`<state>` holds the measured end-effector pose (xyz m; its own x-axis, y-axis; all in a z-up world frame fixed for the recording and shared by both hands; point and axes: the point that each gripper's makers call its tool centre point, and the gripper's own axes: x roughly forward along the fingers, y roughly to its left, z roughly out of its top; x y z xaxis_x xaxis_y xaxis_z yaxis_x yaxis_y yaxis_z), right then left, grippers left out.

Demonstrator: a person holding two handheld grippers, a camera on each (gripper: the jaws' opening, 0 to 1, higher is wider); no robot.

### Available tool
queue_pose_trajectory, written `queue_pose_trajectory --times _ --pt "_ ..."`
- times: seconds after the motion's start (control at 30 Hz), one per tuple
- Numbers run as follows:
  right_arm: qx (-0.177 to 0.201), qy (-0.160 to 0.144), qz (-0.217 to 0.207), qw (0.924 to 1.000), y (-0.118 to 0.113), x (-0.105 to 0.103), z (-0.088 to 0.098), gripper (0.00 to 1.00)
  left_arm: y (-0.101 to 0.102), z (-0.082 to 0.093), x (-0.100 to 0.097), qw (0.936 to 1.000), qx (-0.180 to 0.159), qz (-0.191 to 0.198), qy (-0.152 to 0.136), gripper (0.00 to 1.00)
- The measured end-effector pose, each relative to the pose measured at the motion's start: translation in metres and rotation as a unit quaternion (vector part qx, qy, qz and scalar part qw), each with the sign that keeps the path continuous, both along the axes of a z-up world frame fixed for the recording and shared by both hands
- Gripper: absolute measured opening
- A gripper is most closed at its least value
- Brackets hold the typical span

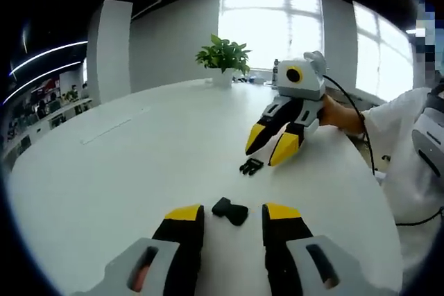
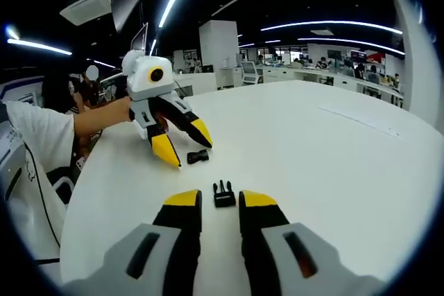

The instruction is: Snap the two parts of the plastic buckle together until the buckle closes and remains connected.

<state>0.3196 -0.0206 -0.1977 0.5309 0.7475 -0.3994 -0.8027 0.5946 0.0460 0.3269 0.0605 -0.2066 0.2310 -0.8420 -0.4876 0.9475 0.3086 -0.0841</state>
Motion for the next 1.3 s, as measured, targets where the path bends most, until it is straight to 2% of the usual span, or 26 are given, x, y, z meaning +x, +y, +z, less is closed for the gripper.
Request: queue_pose_trajectory --times 0.07,0.1,0.13,0.17,0.3,0.4,0.53,0.6,0.8,1.1,1.3 --pt "-0.003 -0.001 0.000 1.0000 0.000 0.001 -0.001 0.21 -0.002 -0.001 -0.004 0.9998 0.011 0.014 -0.011 0.39" --pt "-0.005 -0.001 -0.001 1.0000 0.000 0.001 -0.002 0.22 0.000 -0.003 -0.002 0.9988 0.026 0.035 -0.022 0.39" --pt "-0.006 -0.002 -0.001 1.0000 0.000 0.002 -0.003 0.22 -0.001 -0.003 -0.002 0.9982 0.026 0.041 -0.034 0.39" --pt "-0.007 -0.002 -0.001 1.0000 0.000 0.001 -0.004 0.22 -0.001 -0.002 -0.001 0.9972 0.022 0.067 -0.026 0.38" --pt "-0.007 -0.003 -0.003 1.0000 0.000 0.001 -0.004 0.22 0.000 0.004 0.001 0.9926 -0.005 0.121 -0.004 0.37" --pt "-0.007 -0.004 -0.006 1.0000 -0.001 0.002 -0.004 0.22 0.004 0.006 0.003 0.9886 -0.009 0.150 -0.012 0.35" --pt "-0.007 -0.004 -0.008 0.9999 -0.001 0.002 -0.004 0.22 0.005 0.007 0.000 0.9870 -0.014 0.158 -0.022 0.29" --pt "-0.007 -0.004 -0.008 0.9999 -0.001 0.002 -0.004 0.22 0.004 0.008 0.000 0.9861 -0.017 0.164 -0.023 0.29" --pt "-0.010 -0.006 -0.010 0.9999 -0.001 0.004 -0.005 0.22 0.008 -0.002 -0.003 0.9851 -0.010 0.172 -0.003 0.28" --pt "-0.018 -0.012 -0.012 0.9997 0.000 0.004 -0.006 0.20 0.010 -0.002 0.003 0.9846 -0.013 0.174 -0.003 0.18" --pt "-0.024 -0.017 -0.012 0.9995 -0.001 0.004 -0.006 0.15 0.011 -0.003 0.006 0.9855 -0.013 0.169 0.000 0.12"
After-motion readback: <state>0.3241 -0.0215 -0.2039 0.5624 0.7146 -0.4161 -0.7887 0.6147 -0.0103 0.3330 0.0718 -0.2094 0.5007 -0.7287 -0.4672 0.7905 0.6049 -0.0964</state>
